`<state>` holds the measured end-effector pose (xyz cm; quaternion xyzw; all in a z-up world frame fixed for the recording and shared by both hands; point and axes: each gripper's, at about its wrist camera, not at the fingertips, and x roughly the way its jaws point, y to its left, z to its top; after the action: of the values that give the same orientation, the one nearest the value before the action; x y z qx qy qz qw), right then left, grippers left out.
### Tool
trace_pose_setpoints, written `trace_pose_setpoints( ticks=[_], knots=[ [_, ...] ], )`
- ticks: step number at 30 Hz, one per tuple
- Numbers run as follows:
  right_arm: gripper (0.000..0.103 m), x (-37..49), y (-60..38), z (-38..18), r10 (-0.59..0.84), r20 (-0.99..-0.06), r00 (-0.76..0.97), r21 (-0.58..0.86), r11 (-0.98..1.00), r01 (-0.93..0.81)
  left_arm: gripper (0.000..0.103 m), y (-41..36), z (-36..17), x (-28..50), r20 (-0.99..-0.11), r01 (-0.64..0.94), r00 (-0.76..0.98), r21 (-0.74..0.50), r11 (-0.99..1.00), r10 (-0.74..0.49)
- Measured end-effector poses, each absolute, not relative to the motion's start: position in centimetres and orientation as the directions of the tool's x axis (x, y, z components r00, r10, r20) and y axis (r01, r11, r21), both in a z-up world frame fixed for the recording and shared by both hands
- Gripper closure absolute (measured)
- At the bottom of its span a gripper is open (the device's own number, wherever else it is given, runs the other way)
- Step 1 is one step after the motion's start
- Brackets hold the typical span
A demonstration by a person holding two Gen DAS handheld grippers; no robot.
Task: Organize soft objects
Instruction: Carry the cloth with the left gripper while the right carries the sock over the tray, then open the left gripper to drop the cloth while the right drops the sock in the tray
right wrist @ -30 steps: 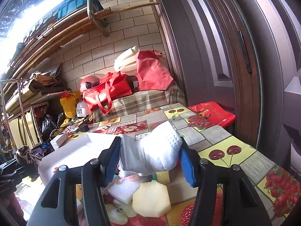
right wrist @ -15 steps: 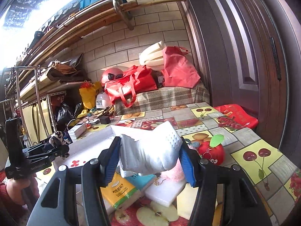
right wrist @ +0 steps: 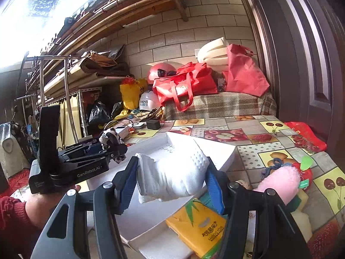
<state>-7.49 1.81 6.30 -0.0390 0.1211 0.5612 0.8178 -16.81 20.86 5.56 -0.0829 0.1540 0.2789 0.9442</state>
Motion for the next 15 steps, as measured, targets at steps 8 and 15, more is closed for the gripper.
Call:
trace_pose_setpoints(
  ticks=[8, 15],
  knots=[
    [0.043, -10.0, 6.4, 5.3, 0.913, -0.311, 0.262, 0.076, 0.299, -0.951, 0.058, 24.1, 5.4, -16.4, -0.373, -0.603, 0.761, -0.107, 0.79, 0.531],
    [0.04, -8.2, 8.8, 4.8, 0.866, -0.376, 0.33, 0.113, 0.397, -0.911, 0.058, 25.5, 4.9, -15.7, -0.423, -0.608, 0.748, -0.126, 0.784, 0.512]
  ],
)
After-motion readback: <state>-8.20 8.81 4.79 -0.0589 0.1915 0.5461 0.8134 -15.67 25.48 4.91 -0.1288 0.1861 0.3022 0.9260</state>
